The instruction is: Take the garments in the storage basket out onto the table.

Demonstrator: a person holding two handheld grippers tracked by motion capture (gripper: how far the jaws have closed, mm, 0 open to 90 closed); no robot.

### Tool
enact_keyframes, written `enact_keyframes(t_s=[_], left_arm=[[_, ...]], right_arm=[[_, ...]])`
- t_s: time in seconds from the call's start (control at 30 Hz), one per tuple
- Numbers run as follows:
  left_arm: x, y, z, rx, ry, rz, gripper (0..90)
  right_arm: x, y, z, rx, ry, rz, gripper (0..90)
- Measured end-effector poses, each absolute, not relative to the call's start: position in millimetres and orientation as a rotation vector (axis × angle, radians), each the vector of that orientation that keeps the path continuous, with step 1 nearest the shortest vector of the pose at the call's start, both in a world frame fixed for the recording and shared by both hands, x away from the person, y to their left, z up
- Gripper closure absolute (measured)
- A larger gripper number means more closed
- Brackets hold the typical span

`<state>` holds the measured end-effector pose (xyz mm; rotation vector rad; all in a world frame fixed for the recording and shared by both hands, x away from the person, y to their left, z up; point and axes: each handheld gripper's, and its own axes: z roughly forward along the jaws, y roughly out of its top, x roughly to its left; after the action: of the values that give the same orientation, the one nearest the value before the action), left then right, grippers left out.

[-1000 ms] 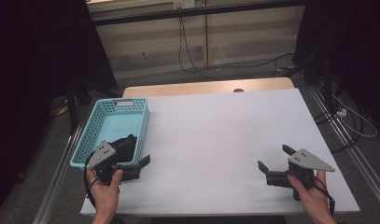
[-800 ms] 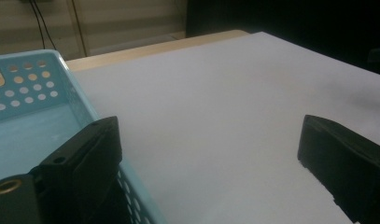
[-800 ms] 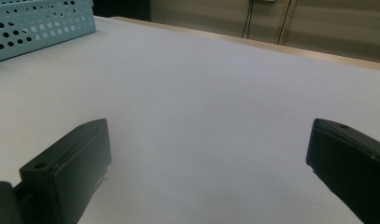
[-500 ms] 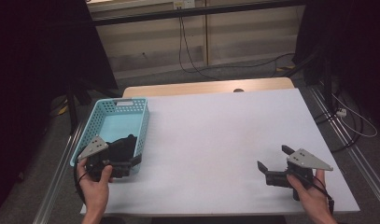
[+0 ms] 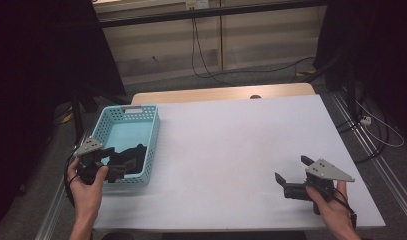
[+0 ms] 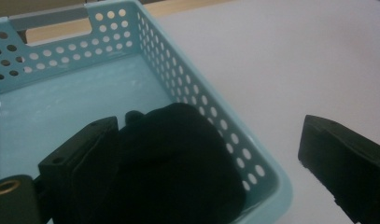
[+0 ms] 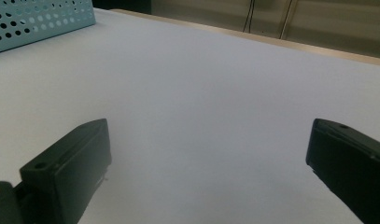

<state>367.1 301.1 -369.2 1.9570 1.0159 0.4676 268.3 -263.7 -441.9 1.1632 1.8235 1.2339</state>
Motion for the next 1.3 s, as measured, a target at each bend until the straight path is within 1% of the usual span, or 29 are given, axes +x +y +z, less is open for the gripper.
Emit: enact_keyframes(t_s=[0.17,0.2,0.53,0.77,0.97,1.07,1.23,1.27,1.3], left_arm=[[381.7,301.5,-374.8,2.010,1.060,0.433,5.9],[388.0,302.0,-378.8,2.045,1.057,0.397,5.9],[403.6,303.4,-389.9,2.143,1.138,0.402,5.7],[416.6,298.1,-398.1,2.209,1.193,0.350,3.4],[422.0,291.9,-400.9,2.267,1.209,0.340,2.5],[427.4,283.9,-405.4,2.338,1.211,0.335,1.7],[430.5,280.3,-404.8,2.373,1.233,0.330,1.5],[434.7,280.4,-405.5,2.384,1.255,0.297,1.4],[434.7,280.4,-405.5,2.384,1.255,0.297,0.8]], right_arm=[[268.3,-263.0,-442.3,1.173,1.828,1.228,0.0],[268.4,-262.9,-442.4,1.172,1.829,1.228,0.0],[268.5,-261.8,-442.7,1.162,1.835,1.224,0.5],[268.5,-261.9,-442.8,1.157,1.839,1.224,0.5],[268.6,-261.0,-443.1,1.155,1.845,1.225,0.5],[268.7,-260.7,-443.2,1.151,1.845,1.226,0.5],[268.6,-261.0,-443.2,1.153,1.847,1.226,0.5],[268.7,-261.0,-443.3,1.152,1.848,1.226,0.5],[268.8,-260.8,-443.3,1.154,1.848,1.227,0.5]])
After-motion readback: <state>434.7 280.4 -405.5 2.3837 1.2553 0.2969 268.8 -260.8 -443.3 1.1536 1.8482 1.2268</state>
